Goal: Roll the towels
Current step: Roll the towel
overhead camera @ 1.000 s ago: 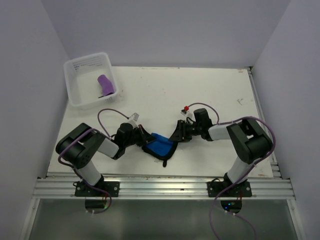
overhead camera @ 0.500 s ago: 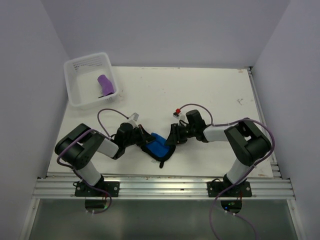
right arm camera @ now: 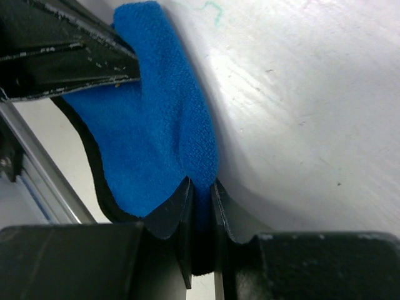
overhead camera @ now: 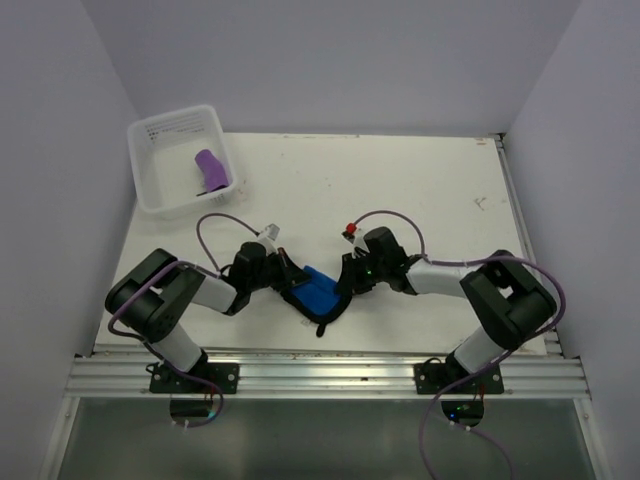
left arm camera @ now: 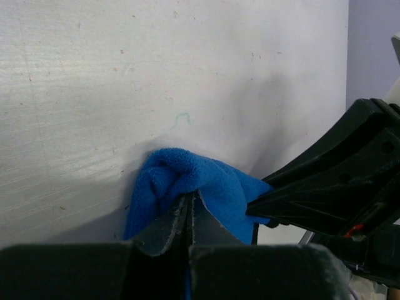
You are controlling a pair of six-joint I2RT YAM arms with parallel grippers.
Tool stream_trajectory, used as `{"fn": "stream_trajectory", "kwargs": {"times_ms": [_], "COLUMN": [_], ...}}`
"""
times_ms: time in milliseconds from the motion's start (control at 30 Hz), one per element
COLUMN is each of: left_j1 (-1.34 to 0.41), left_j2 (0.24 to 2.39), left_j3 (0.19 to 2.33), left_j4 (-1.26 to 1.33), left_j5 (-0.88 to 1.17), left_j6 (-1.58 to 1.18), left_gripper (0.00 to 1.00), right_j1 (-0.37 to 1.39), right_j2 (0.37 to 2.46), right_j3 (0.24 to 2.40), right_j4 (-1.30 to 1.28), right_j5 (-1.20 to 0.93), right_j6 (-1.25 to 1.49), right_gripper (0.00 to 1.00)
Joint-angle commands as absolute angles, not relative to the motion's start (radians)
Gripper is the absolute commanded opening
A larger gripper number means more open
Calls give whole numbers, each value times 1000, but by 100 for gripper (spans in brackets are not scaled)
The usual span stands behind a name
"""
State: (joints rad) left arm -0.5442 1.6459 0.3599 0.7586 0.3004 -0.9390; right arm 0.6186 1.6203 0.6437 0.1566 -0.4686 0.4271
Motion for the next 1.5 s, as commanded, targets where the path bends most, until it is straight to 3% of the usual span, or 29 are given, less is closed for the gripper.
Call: {"fn": "stream_trajectory", "kwargs": {"times_ms": [0,233,500,1100,1467], "left_j1": [-520,-518,-518,-503,-476], "left_j2": [1618,1606,1631,1628,1566], "left_j3": [374,408,400,374,374], "left_j4": [601,545,571,589,526], "left_j5": [224,219,238,258,255], "left_j6": [-847,-821,-847,-854,-802], "left_gripper": [0,0,0,0,0], "right_j1": [681,819,1116,1508,1595], "right_j2": [1551,1422,1362,1692,1859], "right_j3": [611,577,566,799,922], "right_j4": [3,29,20,-127,-207], "right_j5": [-275,-37,367,929,1019], "right_j6": [359,342,318,232,170], "right_gripper": [4,0,0,0,0]}}
